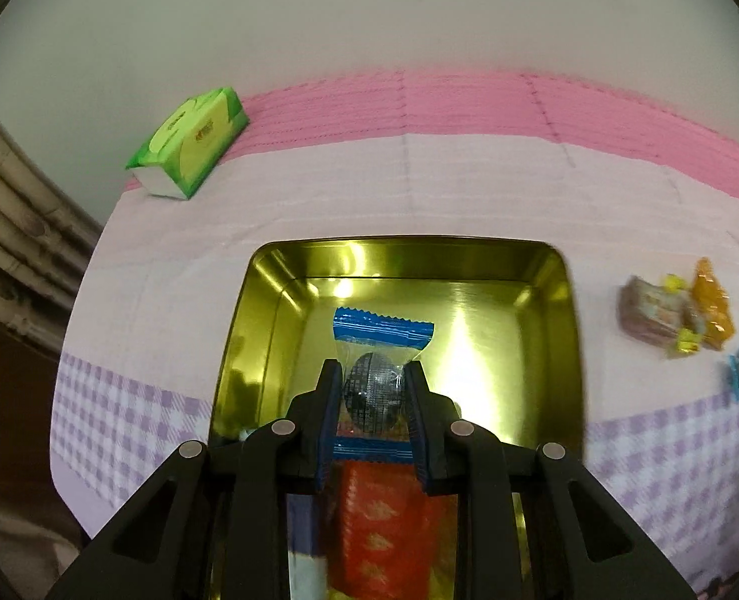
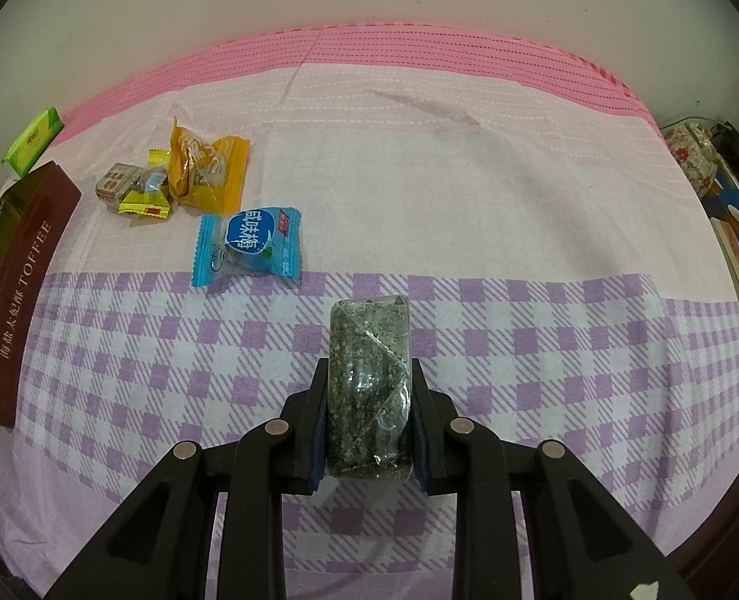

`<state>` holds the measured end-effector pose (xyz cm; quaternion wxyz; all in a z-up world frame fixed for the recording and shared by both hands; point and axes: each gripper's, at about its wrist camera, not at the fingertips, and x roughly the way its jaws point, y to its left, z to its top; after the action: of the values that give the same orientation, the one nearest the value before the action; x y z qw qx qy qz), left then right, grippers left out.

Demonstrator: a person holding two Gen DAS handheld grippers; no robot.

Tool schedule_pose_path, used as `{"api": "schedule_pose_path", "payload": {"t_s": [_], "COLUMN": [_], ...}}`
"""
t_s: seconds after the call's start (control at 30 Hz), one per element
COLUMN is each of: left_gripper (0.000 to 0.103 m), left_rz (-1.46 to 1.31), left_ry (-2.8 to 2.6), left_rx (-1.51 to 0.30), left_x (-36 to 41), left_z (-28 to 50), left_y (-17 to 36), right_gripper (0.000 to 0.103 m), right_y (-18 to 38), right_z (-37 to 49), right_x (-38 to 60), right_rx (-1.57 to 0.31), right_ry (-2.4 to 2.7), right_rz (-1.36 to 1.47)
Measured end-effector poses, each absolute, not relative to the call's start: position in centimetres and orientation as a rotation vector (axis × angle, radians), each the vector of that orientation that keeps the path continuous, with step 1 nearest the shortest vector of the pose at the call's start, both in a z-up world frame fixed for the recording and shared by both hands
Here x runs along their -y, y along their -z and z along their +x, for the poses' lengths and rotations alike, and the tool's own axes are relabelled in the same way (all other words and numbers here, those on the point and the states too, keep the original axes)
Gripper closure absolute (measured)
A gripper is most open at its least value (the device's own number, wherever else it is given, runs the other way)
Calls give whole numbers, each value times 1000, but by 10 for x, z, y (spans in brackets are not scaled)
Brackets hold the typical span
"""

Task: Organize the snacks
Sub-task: 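Carry the blue-ended candy into the gold tin and open the left tool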

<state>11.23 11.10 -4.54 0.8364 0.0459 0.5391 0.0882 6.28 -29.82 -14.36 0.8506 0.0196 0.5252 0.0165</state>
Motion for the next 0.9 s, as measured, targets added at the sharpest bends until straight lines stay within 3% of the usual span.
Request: {"api": "schedule_pose_path", "payload": {"t_s": [0.9], "left_gripper": [76], "left_rz": [120], "left_ry": [-220], "left_rx": [-1227], "left_x": [-125], "left_z": [131], "left_y": [79], "right_gripper": [78], "right_y": [144], "right_z": [63], "right_x": [297], "right_rx": [-1107], "right_ry": [-36], "right_rz": [37]}}
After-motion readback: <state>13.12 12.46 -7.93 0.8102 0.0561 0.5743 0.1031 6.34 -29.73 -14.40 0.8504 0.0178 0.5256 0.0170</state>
